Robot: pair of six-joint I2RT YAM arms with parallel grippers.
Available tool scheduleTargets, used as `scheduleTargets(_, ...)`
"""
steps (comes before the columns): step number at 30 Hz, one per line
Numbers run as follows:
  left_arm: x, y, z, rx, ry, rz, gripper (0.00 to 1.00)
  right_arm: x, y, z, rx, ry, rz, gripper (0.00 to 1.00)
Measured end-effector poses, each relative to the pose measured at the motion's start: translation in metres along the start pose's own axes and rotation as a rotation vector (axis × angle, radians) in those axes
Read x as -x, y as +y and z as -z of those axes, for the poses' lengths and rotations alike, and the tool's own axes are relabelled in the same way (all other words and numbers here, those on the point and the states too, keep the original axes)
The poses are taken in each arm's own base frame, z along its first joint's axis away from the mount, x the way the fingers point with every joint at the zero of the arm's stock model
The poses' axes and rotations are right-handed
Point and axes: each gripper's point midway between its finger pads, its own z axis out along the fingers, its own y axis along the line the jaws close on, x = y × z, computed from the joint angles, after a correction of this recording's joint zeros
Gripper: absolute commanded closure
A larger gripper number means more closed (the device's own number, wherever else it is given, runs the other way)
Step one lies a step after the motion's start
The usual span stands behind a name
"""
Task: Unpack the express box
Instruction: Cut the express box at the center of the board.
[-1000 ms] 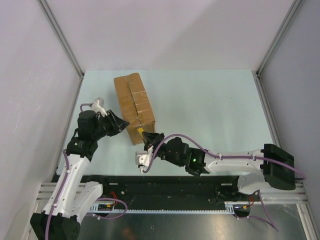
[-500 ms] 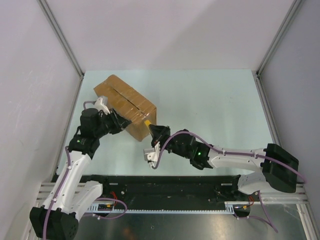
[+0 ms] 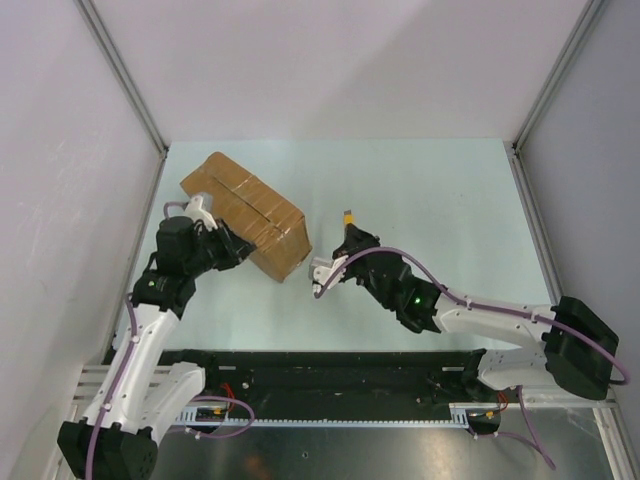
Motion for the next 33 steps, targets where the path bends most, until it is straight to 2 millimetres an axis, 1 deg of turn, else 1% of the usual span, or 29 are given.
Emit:
scheduleTargets(2, 0.000, 0.001, 0.003, 0.010, 0.006, -0.013, 0.94, 0.006, -0.003, 0.005, -0.012, -0.005, -0.093, 1.00)
scheduleTargets(3, 0.000, 0.001, 0.005, 0.014, 0.009, -0.016, 0.89, 0.009, -0.005, 0.006, -0.012, -0.004, -0.167, 1.00)
scheduleTargets(4, 0.000, 0.001, 0.008, 0.025, 0.020, -0.023, 0.86, 0.015, -0.009, 0.005, -0.008, -0.007, -0.262, 1.00)
scheduleTargets(5, 0.000, 0.001, 0.009, 0.028, 0.024, -0.025, 0.84, 0.019, -0.015, 0.005, -0.010, -0.011, -0.331, 1.00)
scheduleTargets(6, 0.000, 0.001, 0.010, 0.036, 0.036, -0.027, 0.78, 0.022, -0.023, 0.004, -0.014, -0.011, -0.428, 1.00)
scheduleTargets(8, 0.003, 0.000, 0.012, 0.044, 0.050, -0.034, 0.72, 0.027, -0.041, 0.003, -0.033, -0.013, -0.599, 1.00)
scheduleTargets(9, 0.005, -0.001, 0.011, 0.047, 0.059, -0.037, 0.65, 0.030, -0.052, 0.003, -0.045, -0.022, -0.682, 1.00)
scheduleTargets(10, 0.007, -0.002, 0.010, 0.051, 0.067, -0.042, 0.63, 0.032, -0.061, 0.004, -0.057, -0.032, -0.768, 1.00)
scheduleTargets(11, 0.010, -0.003, 0.010, 0.053, 0.069, -0.049, 0.61, 0.034, -0.067, 0.006, -0.060, -0.044, -0.847, 1.00)
scheduleTargets(12, 0.014, -0.004, 0.009, 0.056, 0.070, -0.051, 0.58, 0.037, -0.069, 0.007, -0.053, -0.056, -0.916, 1.00)
scheduleTargets(13, 0.019, -0.006, 0.010, 0.057, 0.068, -0.056, 0.57, 0.040, -0.068, 0.008, -0.039, -0.067, -0.988, 1.00)
scheduleTargets(15, 0.028, -0.011, 0.011, 0.053, 0.059, -0.065, 0.55, 0.047, -0.060, 0.008, 0.011, -0.079, -1.098, 1.00)
scheduleTargets(18, 0.047, -0.022, 0.012, 0.040, 0.032, -0.082, 0.53, 0.062, -0.034, 0.006, 0.126, -0.073, -1.232, 1.00)
scheduleTargets(21, 0.064, -0.030, 0.010, 0.029, 0.009, -0.096, 0.52, 0.080, -0.007, 0.007, 0.232, -0.057, -1.291, 1.00)
scheduleTargets(22, 0.068, -0.032, 0.009, 0.028, 0.006, -0.099, 0.51, 0.086, 0.000, 0.008, 0.263, -0.057, -1.299, 1.00)
scheduleTargets(24, 0.075, -0.033, 0.007, 0.033, 0.003, -0.106, 0.47, 0.098, 0.009, 0.010, 0.306, -0.065, -1.310, 1.00)
scheduleTargets(26, 0.083, -0.029, 0.005, 0.059, -0.011, -0.111, 0.42, 0.109, 0.013, 0.015, 0.346, -0.087, -1.313, 1.00)
scheduleTargets(28, 0.095, -0.022, 0.004, 0.105, -0.041, -0.115, 0.40, 0.119, 0.017, 0.019, 0.389, -0.116, -1.308, 1.00)
scheduleTargets(31, 0.122, -0.002, 0.006, 0.229, -0.119, -0.108, 0.39, 0.137, 0.026, 0.023, 0.459, -0.163, -1.293, 1.00)
scheduleTargets(33, 0.148, 0.019, 0.006, 0.335, -0.173, -0.088, 0.39, 0.152, 0.037, 0.022, 0.497, -0.189, -1.269, 1.00)
